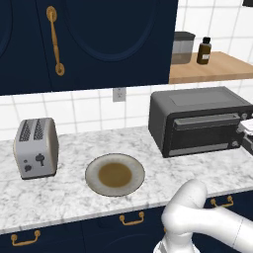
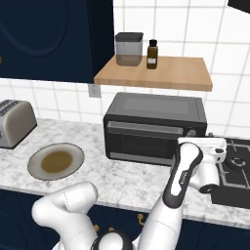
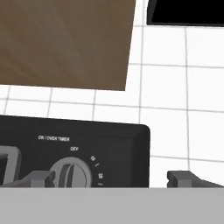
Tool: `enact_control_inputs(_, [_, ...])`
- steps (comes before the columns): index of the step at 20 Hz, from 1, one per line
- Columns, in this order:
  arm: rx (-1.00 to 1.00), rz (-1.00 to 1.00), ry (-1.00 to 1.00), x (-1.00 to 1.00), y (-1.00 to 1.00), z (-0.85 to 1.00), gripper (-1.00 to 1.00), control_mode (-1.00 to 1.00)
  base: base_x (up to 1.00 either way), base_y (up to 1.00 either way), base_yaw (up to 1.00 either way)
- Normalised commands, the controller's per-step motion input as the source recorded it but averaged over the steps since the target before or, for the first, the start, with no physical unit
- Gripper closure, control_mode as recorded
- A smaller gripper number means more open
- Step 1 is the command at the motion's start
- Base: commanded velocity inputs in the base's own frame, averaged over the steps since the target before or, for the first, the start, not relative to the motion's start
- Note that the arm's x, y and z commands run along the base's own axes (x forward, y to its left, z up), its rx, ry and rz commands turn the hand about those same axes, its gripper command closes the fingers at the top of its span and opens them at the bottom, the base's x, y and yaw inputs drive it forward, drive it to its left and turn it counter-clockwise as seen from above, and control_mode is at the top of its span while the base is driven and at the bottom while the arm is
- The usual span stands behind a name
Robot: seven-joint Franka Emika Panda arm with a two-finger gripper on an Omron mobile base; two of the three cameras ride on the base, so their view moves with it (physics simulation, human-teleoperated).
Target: Pick up the kebab skewer and baguette bread, and place them inside the toaster oven. Close the toaster oven door and start by setting the timer.
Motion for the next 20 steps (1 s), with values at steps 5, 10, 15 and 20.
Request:
enact_control_inputs(5, [0.00, -0.08, 0.04, 0.20, 0.00, 0.00, -1.00, -1.00, 0.00, 0.00, 0.00])
enact_control_inputs(10, [0.00, -0.07, 0.04, 0.24, -0.01, 0.00, -1.00, -1.00, 0.00, 0.00, 0.00])
enact_control_inputs(15, [0.00, -0.06, 0.01, 0.22, 0.00, 0.00, -1.00, -1.00, 0.00, 0.00, 0.00])
enact_control_inputs(20, [0.00, -0.07, 0.00, 0.19, 0.00, 0.00, 1.00, -1.00, 0.00, 0.00, 0.00])
